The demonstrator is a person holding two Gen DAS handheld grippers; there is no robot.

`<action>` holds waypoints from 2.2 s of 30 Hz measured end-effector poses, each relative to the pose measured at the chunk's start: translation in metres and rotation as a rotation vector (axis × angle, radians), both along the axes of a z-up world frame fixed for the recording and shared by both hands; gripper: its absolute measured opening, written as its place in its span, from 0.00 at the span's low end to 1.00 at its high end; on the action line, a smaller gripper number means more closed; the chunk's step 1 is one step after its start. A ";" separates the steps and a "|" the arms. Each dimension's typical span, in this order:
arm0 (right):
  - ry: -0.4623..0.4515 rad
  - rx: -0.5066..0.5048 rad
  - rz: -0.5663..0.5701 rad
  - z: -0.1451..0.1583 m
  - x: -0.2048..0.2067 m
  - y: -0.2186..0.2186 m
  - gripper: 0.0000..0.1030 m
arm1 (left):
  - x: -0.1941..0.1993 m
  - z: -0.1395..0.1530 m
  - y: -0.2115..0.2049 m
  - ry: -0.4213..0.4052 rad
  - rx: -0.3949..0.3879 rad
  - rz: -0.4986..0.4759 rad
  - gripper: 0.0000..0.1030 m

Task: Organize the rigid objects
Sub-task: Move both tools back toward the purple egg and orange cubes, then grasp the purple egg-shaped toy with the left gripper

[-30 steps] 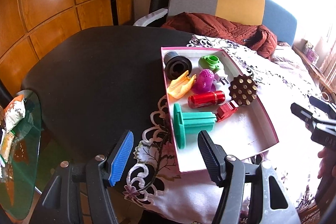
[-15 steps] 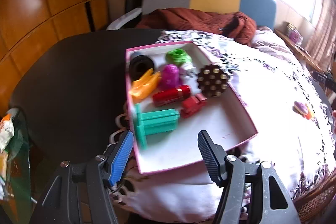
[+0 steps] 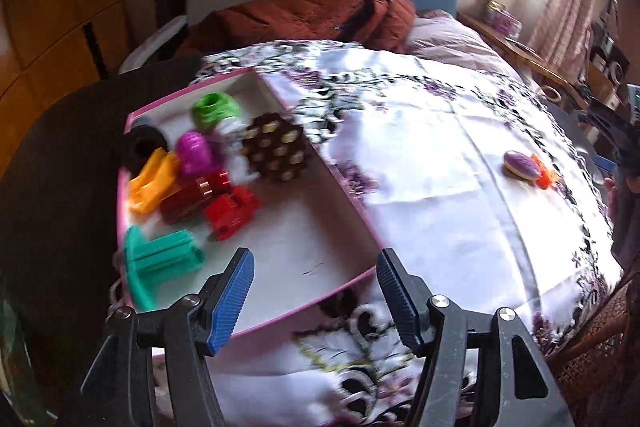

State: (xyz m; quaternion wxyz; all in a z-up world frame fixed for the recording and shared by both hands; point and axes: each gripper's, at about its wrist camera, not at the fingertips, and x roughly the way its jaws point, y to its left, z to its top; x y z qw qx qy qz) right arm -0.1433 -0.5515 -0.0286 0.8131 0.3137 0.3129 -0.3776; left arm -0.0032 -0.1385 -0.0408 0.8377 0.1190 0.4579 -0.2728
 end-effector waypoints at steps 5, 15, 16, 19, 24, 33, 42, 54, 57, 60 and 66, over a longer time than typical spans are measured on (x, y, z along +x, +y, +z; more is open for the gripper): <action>0.005 0.029 0.003 -0.005 0.001 -0.003 1.00 | -0.006 0.001 -0.055 0.032 -0.022 -0.141 0.63; 0.001 0.044 -0.001 -0.007 0.000 -0.006 1.00 | -0.022 -0.007 -0.168 0.082 -0.037 -0.382 0.63; 0.000 0.044 -0.002 -0.007 0.000 -0.006 1.00 | -0.021 -0.008 -0.177 0.093 -0.039 -0.393 0.63; -0.003 0.045 -0.011 -0.006 -0.001 -0.008 1.00 | -0.019 -0.014 -0.206 0.125 -0.047 -0.420 0.64; -0.015 0.065 -0.012 -0.008 -0.002 -0.010 1.00 | -0.020 -0.025 -0.249 0.164 -0.050 -0.454 0.79; -0.035 0.083 -0.008 -0.009 -0.002 -0.012 1.00 | -0.012 -0.045 -0.297 0.192 -0.029 -0.442 0.82; -0.032 0.096 -0.009 -0.012 -0.001 -0.014 1.00 | -0.001 -0.069 -0.319 0.225 -0.001 -0.431 0.72; 0.025 0.133 0.015 -0.024 0.006 -0.014 1.00 | 0.004 -0.057 -0.240 0.179 -0.036 -0.400 0.30; 0.037 0.140 0.017 -0.026 0.007 -0.014 1.00 | 0.010 -0.049 -0.232 0.182 -0.055 -0.389 0.31; 0.037 0.134 0.014 -0.026 0.007 -0.013 1.00 | 0.017 -0.042 -0.236 0.210 -0.079 -0.386 0.38; 0.012 0.134 0.002 -0.022 0.004 -0.015 1.00 | 0.027 -0.038 -0.265 0.294 -0.115 -0.345 0.50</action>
